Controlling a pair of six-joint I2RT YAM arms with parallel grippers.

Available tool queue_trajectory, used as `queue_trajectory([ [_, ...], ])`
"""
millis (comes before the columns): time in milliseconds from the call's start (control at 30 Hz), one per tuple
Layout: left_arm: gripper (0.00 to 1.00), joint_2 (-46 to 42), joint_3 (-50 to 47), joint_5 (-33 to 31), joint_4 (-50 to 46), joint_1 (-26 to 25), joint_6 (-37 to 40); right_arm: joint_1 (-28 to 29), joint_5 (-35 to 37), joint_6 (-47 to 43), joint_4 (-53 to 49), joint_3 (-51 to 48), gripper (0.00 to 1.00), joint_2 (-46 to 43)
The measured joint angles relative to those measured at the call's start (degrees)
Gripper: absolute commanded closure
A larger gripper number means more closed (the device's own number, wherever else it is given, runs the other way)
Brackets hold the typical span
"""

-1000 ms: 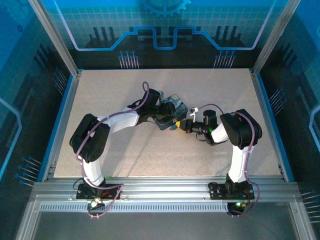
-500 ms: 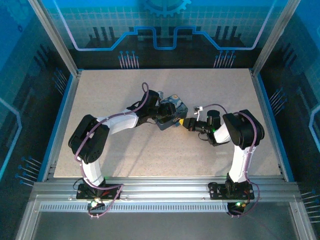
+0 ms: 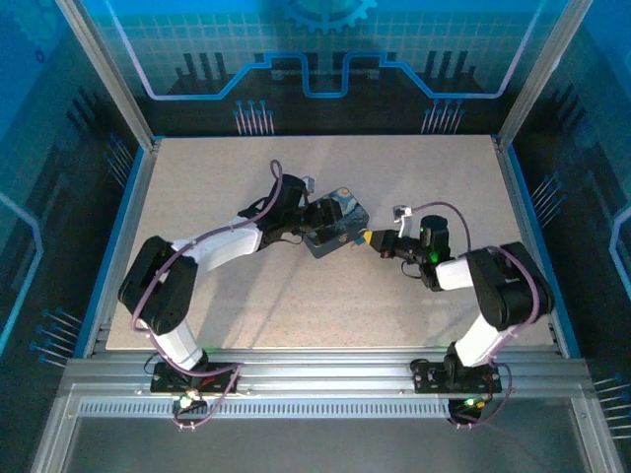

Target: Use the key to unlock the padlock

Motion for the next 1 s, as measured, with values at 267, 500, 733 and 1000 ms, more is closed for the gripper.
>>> queue_trajectory([
  [267,0.13,-9.77,-2.71,-7.48,-4.74,1.14,6.67,0.09,1.86,-4.26,-17.11,-1.07,0.98,-16.57],
  [500,0.08,-16.55,-8.76,-14.64,-7.65,1.36,12.13,0.31,6.21,-7.98,-38.51,-0.76,0.99,-33.64],
  [733,0.03,-19.85,-13.60,-19.47,-8.13,1.95,13.07,1.27,9.77,-9.33,-58.62,2.05,0.99,-39.93],
  [1000,0.01,-21.40,-15.45,-20.59,-7.80,2.38,13.05,1.62,11.78,-9.99,-70.77,1.95,0.99,-43.45],
])
